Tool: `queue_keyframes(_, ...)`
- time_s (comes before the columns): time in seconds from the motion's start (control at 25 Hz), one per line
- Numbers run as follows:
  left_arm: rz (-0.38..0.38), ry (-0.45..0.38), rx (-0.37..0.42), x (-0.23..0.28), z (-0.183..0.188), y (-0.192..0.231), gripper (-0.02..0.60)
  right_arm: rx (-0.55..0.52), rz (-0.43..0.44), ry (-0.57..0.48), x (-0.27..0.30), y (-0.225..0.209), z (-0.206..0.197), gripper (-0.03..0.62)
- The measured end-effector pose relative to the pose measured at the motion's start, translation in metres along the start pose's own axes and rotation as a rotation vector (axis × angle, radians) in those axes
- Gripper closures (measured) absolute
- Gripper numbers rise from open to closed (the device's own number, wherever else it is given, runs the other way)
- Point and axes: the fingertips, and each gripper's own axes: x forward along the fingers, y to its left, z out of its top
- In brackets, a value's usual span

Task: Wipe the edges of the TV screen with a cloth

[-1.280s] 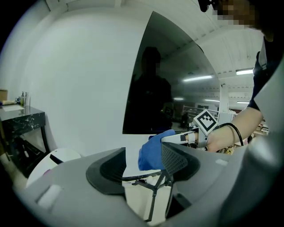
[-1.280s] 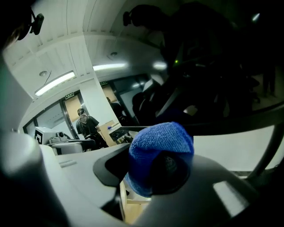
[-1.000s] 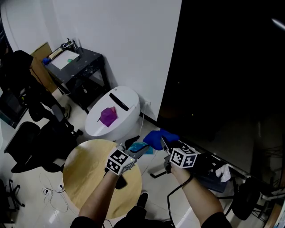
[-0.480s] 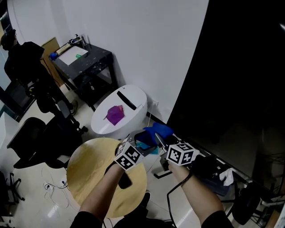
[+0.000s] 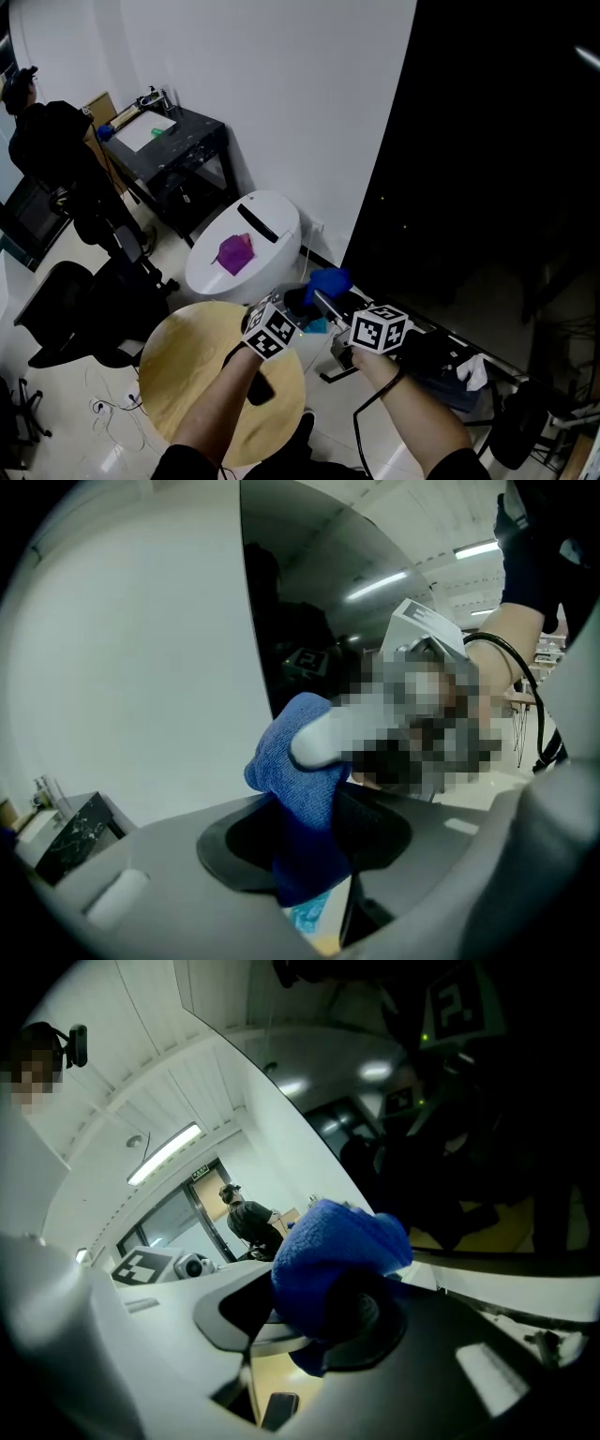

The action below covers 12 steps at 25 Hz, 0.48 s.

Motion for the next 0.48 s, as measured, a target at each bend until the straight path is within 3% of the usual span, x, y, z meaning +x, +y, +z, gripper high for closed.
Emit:
queue_keyframes(0.2,0.020,-0.012,-0.122,0.003,-0.008,0.010,0.457,-0.027,-0.004,-0.013,-0.015,0.007,0.005,0.341)
queue_keyframes(0.36,0.023,-0.008,-0.276,0.007,-0.016,0.028,0.457,-0.045,-0.041,-0.036,-0.041,0.007,0.012,0.339)
queue_keyframes(0.48,0.030,0.013,-0.328,0.011,-0.023,0.039,0.457,-0.068,-0.074,-0.053,-0.061,0.002,0.018,0.339)
